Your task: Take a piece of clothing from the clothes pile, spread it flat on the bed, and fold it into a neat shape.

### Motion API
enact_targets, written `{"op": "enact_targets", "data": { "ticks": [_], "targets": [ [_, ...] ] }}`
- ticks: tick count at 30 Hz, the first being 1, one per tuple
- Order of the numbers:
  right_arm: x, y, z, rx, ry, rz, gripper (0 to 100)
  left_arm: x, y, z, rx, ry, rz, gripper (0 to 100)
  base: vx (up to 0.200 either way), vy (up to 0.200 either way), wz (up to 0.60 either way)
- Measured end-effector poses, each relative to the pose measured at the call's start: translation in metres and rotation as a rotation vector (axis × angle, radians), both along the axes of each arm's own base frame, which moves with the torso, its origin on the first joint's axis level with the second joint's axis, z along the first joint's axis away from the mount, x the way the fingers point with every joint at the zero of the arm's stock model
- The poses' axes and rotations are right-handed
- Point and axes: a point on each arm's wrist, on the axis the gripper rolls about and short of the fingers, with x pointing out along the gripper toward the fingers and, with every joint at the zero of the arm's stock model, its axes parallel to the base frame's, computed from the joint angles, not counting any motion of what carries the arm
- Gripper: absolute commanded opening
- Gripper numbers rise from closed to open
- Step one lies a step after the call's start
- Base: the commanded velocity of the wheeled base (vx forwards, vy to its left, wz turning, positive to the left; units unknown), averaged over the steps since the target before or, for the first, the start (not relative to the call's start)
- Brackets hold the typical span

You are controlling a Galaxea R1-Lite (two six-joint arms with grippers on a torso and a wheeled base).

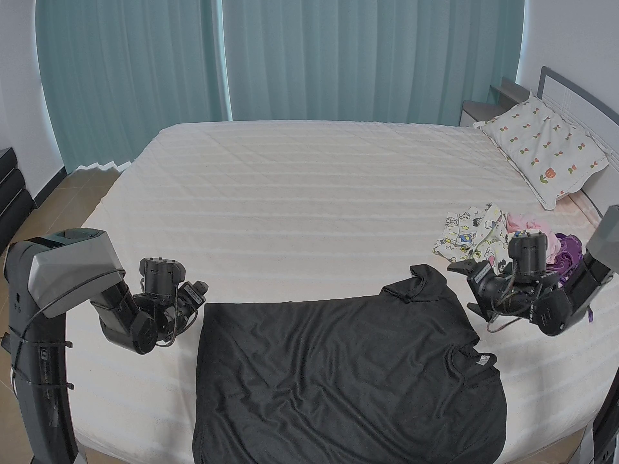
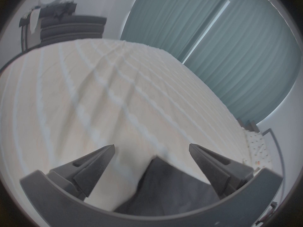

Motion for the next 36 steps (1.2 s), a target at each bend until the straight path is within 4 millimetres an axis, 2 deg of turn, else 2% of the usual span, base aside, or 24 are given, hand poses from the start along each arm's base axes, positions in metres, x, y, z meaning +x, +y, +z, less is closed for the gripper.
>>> {"op": "enact_targets", "data": {
  "ticks": [7,12,18,22,27,28,36],
  "targets": [
    [0.058,0.029,-0.005,-0.007,0.02,-0.029,100,-0.048,-0.017,0.02,-0.161,-0.031,-0.04,100,0.0,0.0,0.0],
    [0.088,0.058,-0.023,-0.053,0.056,-0.039,100,-0.071,-0.023,0.024,-0.228,-0.05,-0.065,100,0.0,0.0,0.0],
    [0.101,0.077,-0.053,-0.156,0.081,0.015,100,-0.085,-0.024,0.018,-0.253,-0.034,-0.075,100,0.0,0.0,0.0],
    [0.107,0.074,-0.066,-0.195,0.09,0.007,100,-0.088,-0.025,0.012,-0.249,-0.011,-0.077,100,0.0,0.0,0.0],
    [0.117,0.07,-0.073,-0.207,0.085,-0.016,100,-0.089,-0.026,0.007,-0.245,0.006,-0.079,100,0.0,0.0,0.0],
    [0.119,0.07,-0.075,-0.209,0.084,-0.017,0,-0.089,-0.026,0.007,-0.245,0.007,-0.08,100,0.0,0.0,0.0],
    [0.129,0.067,-0.088,-0.235,0.11,-0.02,0,-0.089,-0.026,0.004,-0.245,0.0,-0.078,100,0.0,0.0,0.0]
  ]
}}
